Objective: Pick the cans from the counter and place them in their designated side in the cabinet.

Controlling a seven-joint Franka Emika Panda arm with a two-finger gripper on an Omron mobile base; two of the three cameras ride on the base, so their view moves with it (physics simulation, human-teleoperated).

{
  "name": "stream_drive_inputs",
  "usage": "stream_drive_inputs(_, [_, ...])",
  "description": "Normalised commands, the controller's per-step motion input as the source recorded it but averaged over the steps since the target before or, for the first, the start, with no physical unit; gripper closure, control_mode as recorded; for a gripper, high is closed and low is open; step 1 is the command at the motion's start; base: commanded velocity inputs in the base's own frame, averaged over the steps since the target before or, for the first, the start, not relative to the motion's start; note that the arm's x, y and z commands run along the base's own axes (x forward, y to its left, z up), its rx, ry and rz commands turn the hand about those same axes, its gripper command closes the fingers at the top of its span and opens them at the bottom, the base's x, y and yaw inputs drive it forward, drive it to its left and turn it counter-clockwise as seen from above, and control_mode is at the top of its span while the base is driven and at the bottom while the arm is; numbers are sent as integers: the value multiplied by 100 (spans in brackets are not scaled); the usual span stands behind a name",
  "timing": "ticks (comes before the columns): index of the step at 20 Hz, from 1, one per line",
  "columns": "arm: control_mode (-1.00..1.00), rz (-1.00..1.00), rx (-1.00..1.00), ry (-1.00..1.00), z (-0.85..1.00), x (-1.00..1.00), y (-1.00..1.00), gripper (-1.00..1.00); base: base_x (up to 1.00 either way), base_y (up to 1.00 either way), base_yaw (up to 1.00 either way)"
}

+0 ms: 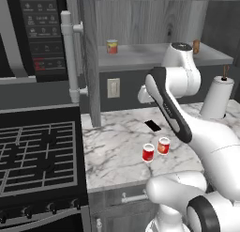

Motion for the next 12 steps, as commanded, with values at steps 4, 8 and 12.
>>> stream_drive_inputs(4, [-100, -2, -2, 0, -22, -26, 1, -100, 0, 0, 0])
stream_drive_inputs(8, [-100, 0, 0, -1, -13, -9, 0, -100, 0, 0, 0])
stream_drive_inputs(12, [-100, 0, 0, -3, -19, -11, 0, -100, 0, 0, 0])
